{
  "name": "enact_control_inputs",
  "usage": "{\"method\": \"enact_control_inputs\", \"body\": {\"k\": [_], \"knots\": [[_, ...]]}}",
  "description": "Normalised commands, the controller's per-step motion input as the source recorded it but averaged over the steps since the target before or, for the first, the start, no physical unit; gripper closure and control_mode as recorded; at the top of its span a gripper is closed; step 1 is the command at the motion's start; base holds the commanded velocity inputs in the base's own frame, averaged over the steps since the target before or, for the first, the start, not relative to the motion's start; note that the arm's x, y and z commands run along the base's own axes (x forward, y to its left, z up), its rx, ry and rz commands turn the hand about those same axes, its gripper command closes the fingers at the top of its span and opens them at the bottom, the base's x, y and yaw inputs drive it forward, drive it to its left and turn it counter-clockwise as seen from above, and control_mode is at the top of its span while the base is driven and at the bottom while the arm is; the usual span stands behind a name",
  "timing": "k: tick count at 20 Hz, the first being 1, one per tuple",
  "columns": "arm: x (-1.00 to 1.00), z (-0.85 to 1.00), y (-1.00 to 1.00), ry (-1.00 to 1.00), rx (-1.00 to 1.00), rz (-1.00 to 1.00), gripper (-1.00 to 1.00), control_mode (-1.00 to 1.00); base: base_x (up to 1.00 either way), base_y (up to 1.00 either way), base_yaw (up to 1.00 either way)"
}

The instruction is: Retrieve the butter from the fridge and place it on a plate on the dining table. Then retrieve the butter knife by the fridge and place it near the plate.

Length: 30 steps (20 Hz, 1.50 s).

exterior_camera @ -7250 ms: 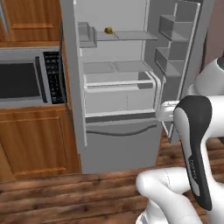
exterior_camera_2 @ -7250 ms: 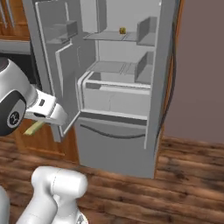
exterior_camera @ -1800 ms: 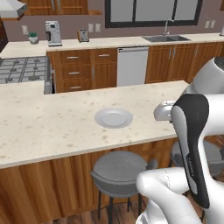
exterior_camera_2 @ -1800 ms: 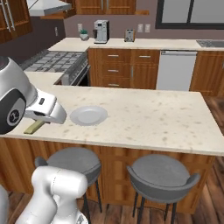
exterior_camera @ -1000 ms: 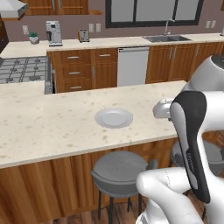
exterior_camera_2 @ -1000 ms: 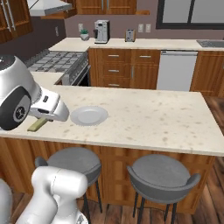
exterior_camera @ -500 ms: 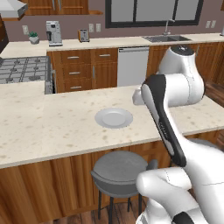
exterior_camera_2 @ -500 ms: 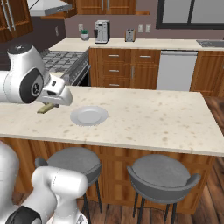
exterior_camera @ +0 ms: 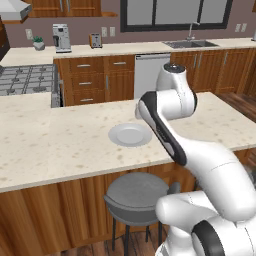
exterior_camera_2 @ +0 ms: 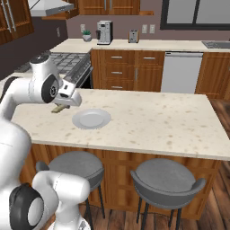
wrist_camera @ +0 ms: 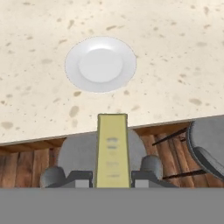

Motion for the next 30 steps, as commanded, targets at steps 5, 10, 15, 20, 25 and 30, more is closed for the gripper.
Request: {"method": "enact_control_inputs", "body": {"k": [5, 10, 15, 20, 25, 30], "knots": [[0.84, -0.18, 0.06, 0.00, 0.00, 0.00, 1.00, -1.00, 0.00, 0.00, 0.00], [0.74, -0.09, 0.00, 0.01, 0.00, 0.00, 1.00, -1.00, 0.00, 0.00, 0.00], [0.68, -0.13, 0.04, 0.00, 0.00, 0.00, 1.00, -1.00, 0.00, 0.00, 0.00], [0.63, -0.26, 0.06, 0.01, 0.00, 0.00, 1.00, -1.00, 0.00, 0.00, 0.00], [0.47, -0.36, 0.01, 0.00, 0.00, 0.00, 1.00, -1.00, 0.00, 0.00, 0.00], [0.37, -0.48, 0.00, 0.00, 0.00, 0.00, 1.00, -1.00, 0.00, 0.00, 0.00]]}}
